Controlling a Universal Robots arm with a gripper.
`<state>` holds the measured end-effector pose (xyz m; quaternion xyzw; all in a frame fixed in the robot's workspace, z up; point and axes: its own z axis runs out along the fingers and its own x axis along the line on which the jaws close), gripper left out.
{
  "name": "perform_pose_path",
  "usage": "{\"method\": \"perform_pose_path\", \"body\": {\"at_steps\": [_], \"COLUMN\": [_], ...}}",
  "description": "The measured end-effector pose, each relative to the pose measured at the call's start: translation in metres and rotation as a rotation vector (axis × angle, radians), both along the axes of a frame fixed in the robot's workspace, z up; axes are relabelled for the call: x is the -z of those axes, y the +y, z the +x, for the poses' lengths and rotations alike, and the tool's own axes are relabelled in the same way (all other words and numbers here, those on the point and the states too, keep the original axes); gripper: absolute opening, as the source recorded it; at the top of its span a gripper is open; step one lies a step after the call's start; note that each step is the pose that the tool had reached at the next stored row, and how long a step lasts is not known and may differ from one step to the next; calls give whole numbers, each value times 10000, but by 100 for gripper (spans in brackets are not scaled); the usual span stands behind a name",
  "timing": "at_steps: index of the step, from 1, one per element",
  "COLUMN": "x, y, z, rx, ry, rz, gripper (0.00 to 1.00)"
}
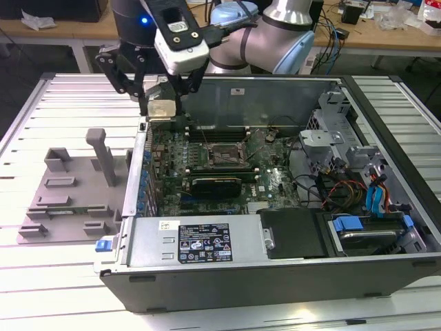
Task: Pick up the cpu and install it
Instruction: 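Pick up the cpu and move it towards the insertion slot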
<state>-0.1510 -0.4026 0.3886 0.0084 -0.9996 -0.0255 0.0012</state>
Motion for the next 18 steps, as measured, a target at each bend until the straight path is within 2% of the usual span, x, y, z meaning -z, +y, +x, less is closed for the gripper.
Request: {"method": "perform_pose_path", "body": {"at_steps": [4, 8, 13, 18], "x": [0, 1, 3, 5], "y": [0, 0, 0, 0], "z": [154, 484, 799, 974], "rx": [-1, 0, 1, 0], "ry": [1, 1, 1, 1], "rz": [0, 0, -1, -1], "gripper": [55, 55, 55, 55]}}
